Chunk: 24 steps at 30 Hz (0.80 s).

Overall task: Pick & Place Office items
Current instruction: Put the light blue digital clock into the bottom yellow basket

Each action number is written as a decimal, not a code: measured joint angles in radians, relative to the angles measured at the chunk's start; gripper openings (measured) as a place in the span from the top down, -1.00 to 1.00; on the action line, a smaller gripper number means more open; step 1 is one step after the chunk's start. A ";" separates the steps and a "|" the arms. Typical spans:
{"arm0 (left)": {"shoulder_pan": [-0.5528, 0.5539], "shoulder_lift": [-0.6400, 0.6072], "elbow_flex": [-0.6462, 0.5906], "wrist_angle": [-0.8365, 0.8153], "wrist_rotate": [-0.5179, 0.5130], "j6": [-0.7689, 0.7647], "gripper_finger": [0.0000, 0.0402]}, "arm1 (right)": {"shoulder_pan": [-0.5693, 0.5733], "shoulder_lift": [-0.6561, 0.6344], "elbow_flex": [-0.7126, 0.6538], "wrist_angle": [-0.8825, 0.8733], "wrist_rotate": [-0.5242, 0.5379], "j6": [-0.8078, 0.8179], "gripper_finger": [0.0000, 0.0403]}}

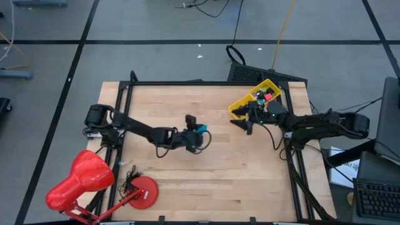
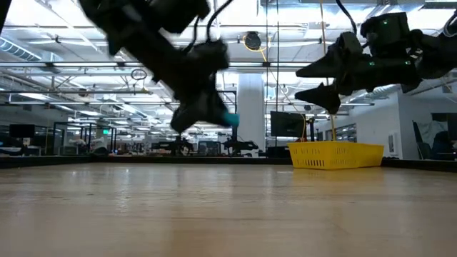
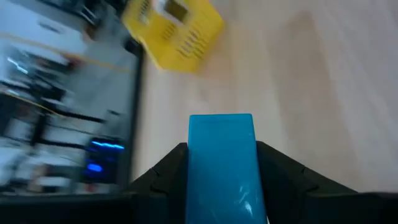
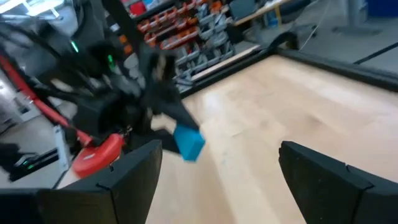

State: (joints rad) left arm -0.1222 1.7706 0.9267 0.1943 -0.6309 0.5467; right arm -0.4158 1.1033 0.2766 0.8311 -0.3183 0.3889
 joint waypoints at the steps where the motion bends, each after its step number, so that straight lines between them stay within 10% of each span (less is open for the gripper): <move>1: -0.005 -0.001 0.035 -0.015 -0.020 0.039 0.25 | 0.016 0.010 0.009 -0.003 0.000 0.000 -0.53; 24: -0.023 -0.003 0.227 -0.044 -0.024 0.236 0.25 | 0.248 0.443 0.260 0.257 0.001 0.012 -0.53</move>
State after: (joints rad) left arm -0.1455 1.7672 1.1542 0.1505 -0.6550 0.7828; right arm -0.1673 1.5461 0.5363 1.0878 -0.3174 0.4009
